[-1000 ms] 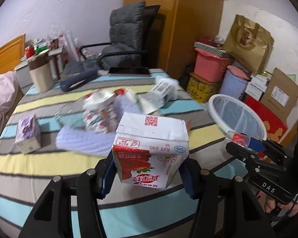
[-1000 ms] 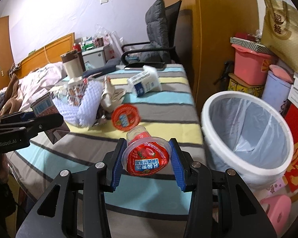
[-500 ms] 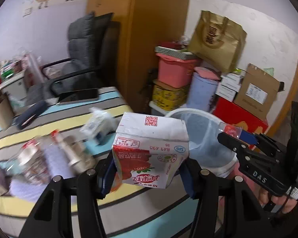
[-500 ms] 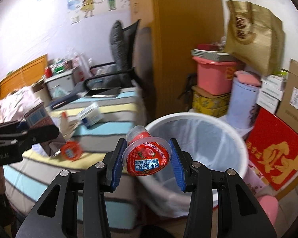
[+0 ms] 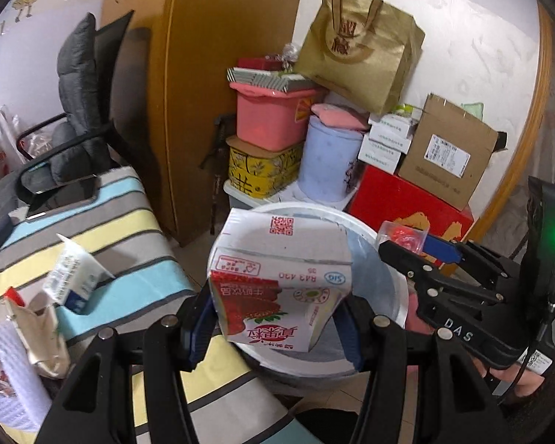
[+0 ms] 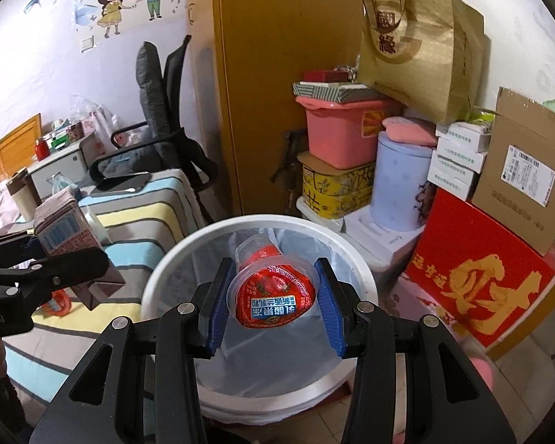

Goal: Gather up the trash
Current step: 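Carry the carton and yogurt cup over the white wastebasket with both tools, then open the left tool to drop the carton into the wastebasket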

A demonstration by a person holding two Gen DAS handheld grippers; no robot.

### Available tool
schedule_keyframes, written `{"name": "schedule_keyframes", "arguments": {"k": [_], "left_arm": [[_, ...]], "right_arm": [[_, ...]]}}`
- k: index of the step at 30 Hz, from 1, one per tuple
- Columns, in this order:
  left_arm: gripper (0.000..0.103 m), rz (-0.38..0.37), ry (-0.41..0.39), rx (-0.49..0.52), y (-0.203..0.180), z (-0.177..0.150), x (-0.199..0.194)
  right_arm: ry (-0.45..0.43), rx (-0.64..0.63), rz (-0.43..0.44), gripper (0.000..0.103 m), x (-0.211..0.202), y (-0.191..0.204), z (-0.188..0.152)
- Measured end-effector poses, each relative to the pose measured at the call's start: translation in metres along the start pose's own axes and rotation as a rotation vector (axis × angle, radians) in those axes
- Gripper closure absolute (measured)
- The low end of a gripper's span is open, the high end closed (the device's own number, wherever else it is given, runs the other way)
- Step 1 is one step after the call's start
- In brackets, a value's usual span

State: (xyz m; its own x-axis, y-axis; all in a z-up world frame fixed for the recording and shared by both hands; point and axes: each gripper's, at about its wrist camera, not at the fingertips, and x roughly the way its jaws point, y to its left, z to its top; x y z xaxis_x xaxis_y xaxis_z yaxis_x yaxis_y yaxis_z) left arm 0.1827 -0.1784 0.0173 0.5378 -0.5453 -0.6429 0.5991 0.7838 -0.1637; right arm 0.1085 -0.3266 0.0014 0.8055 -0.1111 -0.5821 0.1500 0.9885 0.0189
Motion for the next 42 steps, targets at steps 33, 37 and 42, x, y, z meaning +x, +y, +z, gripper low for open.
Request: {"name": "schedule_keyframes", "arguments": {"k": [33, 37, 42], "left_arm": [[0.029, -0.002, 0.072, -0.031, 0.002, -0.012, 0.029], [0.028, 0.020, 0.048, -0.054, 0.011, -0.016, 0.012], [0.027, 0.071, 0.016, -0.068, 0.023, -0.024, -0.012]], "right_arm": [[0.090, 0.020, -0.051, 0.037, 0.023, -0.026, -0.006], [0.066, 0.029, -0.046, 0.037, 0.014, -0.022, -0.005], [0.040, 0.011, -0.039, 0.037, 0.004, -0.010, -0.003]]}}
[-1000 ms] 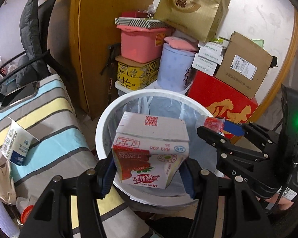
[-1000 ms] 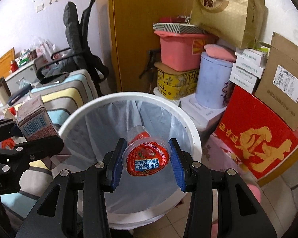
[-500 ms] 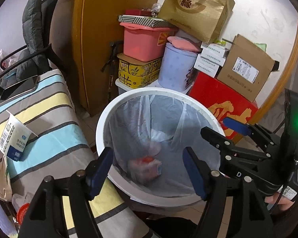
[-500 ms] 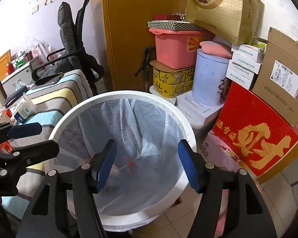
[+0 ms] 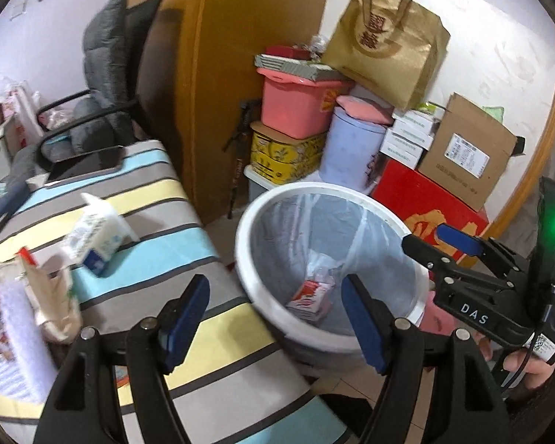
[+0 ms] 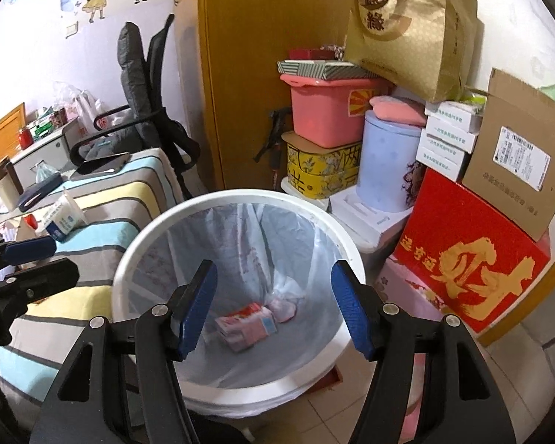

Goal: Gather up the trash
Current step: 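Open the left tool to drop the carton into the wastebasket, then grasp the purple grape carton with the left tool while the right tool grasps another yogurt cup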

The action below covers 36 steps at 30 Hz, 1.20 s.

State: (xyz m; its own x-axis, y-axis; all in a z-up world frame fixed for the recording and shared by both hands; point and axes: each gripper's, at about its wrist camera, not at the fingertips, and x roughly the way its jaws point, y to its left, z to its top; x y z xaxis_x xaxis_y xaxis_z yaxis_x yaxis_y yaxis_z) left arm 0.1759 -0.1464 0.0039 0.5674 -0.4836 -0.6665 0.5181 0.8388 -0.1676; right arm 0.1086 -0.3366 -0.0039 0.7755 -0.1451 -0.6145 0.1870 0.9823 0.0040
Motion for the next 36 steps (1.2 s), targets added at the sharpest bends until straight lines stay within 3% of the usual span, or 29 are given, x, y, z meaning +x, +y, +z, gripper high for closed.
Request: {"name": "schedule_keyframes", "arguments": {"k": [18, 26, 36], "left_arm": [[0.026, 0.260, -0.136, -0.147, 0.096, -0.053, -0.105], [0.025, 0.388, -0.155, -0.241, 0.150, -0.074, -0.135], [0.024, 0.491, -0.142, -0.338, 0.207, -0.102, -0.152]], "right_arm": [[-0.047, -0.076, 0.168, 0.037, -0.021, 0.081, -0.003], [-0.022, -0.147, 0.254, 0.037, -0.016, 0.132, -0.009], [0.035, -0.219, 0.352, 0.037, 0.000, 0.177, -0.019]]}}
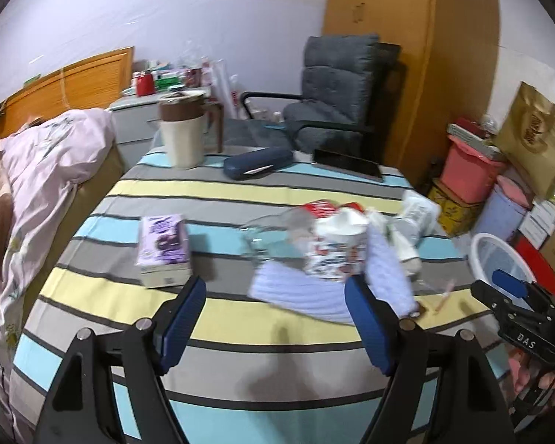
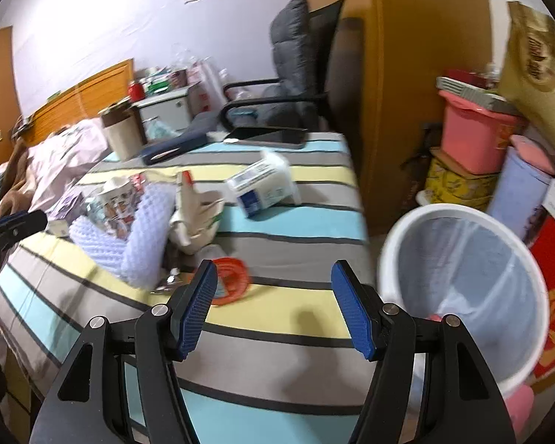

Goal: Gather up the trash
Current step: 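Grasp the purple grape carton with the left tool while the right tool grasps another yogurt cup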

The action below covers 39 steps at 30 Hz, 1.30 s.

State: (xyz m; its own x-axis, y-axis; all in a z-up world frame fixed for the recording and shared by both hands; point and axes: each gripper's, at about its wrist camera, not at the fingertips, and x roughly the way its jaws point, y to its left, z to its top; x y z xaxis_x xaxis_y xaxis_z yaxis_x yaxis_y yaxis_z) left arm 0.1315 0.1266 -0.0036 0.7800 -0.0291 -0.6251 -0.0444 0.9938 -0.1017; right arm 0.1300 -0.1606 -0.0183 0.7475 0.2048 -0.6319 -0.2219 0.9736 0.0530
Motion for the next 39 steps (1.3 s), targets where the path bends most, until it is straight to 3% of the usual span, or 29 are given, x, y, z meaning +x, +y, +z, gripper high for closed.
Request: {"name": "schedule_keyframes", "arguments": {"k": [10, 23, 28, 35, 39], "left_arm": [[0.020, 0.062, 0.043, -0.081, 0.045, 0.002, 0.025], [0.020, 0.134, 0.086, -0.107, 0.079, 0.019, 0.062], [0.020, 0.139, 0.117, -0.120, 0.089, 0.022, 0.077], [0.020, 0.145, 0.162, -0.121, 0.095, 0.025, 0.097], [0.020, 0.152, 0.148, -0.111, 0.093, 0.025, 0.100]], "right_arm": [[0.084, -0.020, 0.044, 0.037, 0.030, 0.016, 0.003], [0.152, -0.025, 0.015, 0.037, 0.046, 0.018, 0.009], [0.149, -0.036, 0.008, 0.053, 0.047, 0.020, 0.011], [0.147, -0.039, 0.000, 0.057, 0.048, 0.021, 0.012], [0.145, -0.040, 0.001, 0.057, 0.048, 0.021, 0.012]]}}
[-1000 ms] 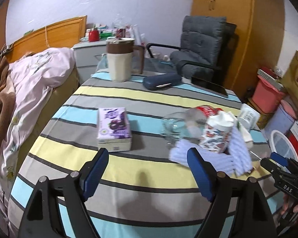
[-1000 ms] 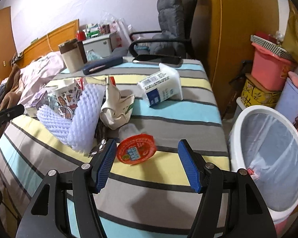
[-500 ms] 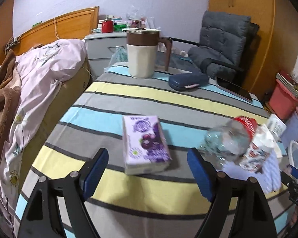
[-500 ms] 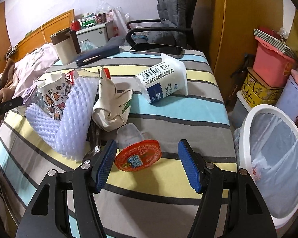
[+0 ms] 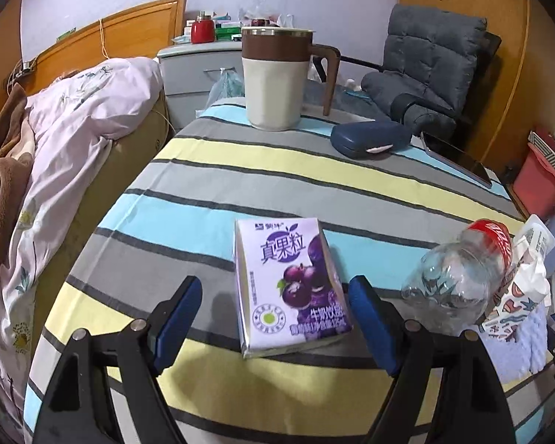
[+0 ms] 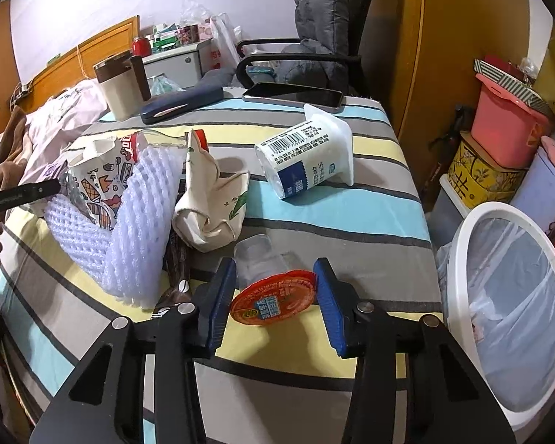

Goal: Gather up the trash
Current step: 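Grasp the purple grape carton with the left tool while the right tool grasps another yogurt cup, then carry the grape carton and yogurt cup over the wastebasket with both tools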

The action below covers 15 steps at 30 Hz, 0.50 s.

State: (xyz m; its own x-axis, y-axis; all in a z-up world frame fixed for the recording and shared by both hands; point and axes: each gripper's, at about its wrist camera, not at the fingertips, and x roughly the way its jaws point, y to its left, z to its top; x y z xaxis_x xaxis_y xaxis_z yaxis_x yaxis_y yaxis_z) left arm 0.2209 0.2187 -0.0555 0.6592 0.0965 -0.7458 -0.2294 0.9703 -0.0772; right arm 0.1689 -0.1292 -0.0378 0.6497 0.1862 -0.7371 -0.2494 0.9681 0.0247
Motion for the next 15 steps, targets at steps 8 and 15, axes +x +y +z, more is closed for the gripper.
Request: {"name": "schedule_keyframes", "arguments": {"k": [8, 15], "left_arm": [[0.038, -0.003, 0.008, 0.039, -0.0074, 0.0022, 0.0045], [0.044, -0.002, -0.001, 0.032, -0.0063, 0.0027, 0.0027]], "right_arm": [[-0.002, 0.006, 0.000, 0.057, 0.0000, -0.0006, -0.0001], [-0.005, 0.013, 0.001, 0.057, -0.0005, -0.0026, -0.0006]]}}
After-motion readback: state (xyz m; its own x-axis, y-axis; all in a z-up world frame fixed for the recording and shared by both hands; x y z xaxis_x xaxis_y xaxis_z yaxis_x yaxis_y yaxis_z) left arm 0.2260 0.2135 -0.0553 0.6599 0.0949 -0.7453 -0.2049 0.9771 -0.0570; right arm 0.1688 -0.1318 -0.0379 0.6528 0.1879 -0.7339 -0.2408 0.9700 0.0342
